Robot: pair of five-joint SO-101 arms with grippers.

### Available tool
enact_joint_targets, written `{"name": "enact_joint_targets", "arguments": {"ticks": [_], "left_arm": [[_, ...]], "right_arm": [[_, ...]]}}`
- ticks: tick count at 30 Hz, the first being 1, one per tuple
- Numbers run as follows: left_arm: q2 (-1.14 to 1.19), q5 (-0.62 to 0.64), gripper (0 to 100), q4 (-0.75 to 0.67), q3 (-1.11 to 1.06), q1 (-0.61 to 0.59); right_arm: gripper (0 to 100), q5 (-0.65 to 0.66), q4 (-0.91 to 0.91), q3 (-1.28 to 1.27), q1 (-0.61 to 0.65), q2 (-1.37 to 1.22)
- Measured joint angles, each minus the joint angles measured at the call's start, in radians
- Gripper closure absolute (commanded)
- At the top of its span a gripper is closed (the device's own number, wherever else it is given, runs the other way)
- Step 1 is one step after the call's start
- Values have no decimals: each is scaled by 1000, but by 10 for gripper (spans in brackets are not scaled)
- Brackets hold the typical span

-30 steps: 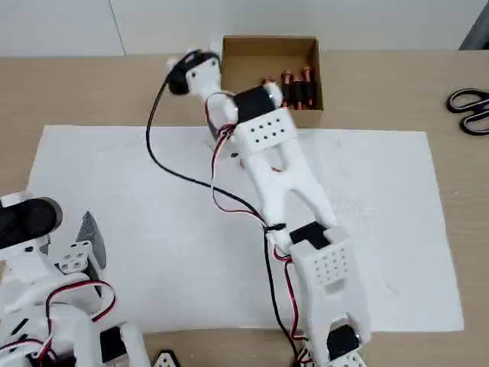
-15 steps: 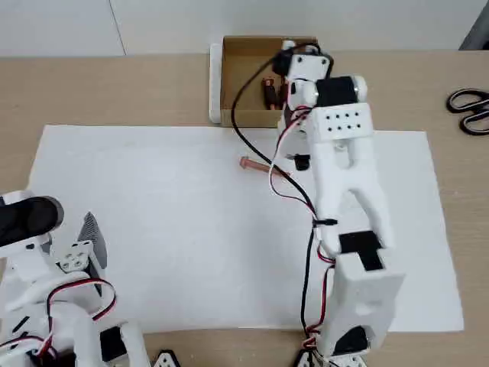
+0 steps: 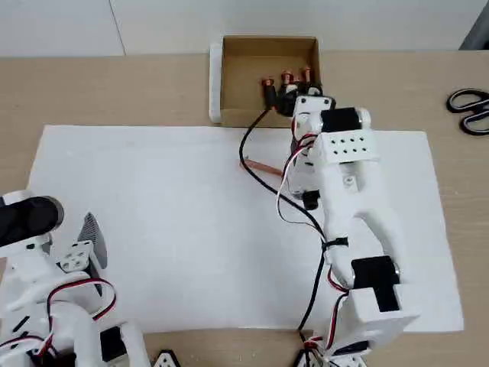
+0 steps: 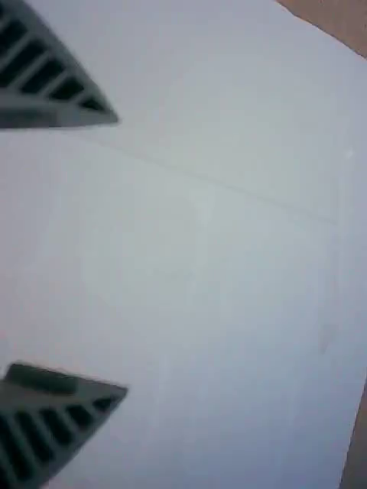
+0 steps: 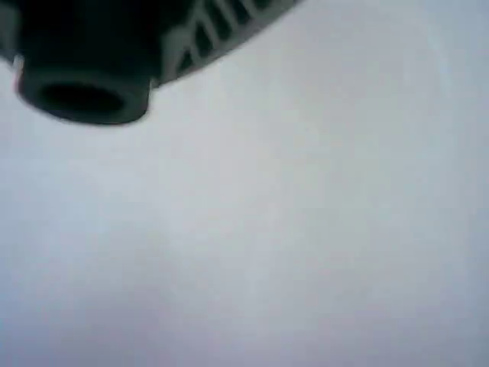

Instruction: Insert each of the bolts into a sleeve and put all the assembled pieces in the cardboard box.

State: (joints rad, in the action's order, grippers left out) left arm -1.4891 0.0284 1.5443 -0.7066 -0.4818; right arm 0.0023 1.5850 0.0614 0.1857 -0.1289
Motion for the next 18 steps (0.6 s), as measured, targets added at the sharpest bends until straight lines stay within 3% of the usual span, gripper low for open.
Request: {"name": "enact_joint_targets", "arguments": {"ticks": [5, 13, 18], "left_arm": [[0, 0, 791, 0, 0, 0], [0, 0, 791, 0, 0, 0], [0, 0, 791, 0, 0, 0]], "right_arm": [[995, 61, -146, -120, 15, 0], [989, 46, -301, -245, 17, 0], [889, 5, -313, -247, 15, -41]]}}
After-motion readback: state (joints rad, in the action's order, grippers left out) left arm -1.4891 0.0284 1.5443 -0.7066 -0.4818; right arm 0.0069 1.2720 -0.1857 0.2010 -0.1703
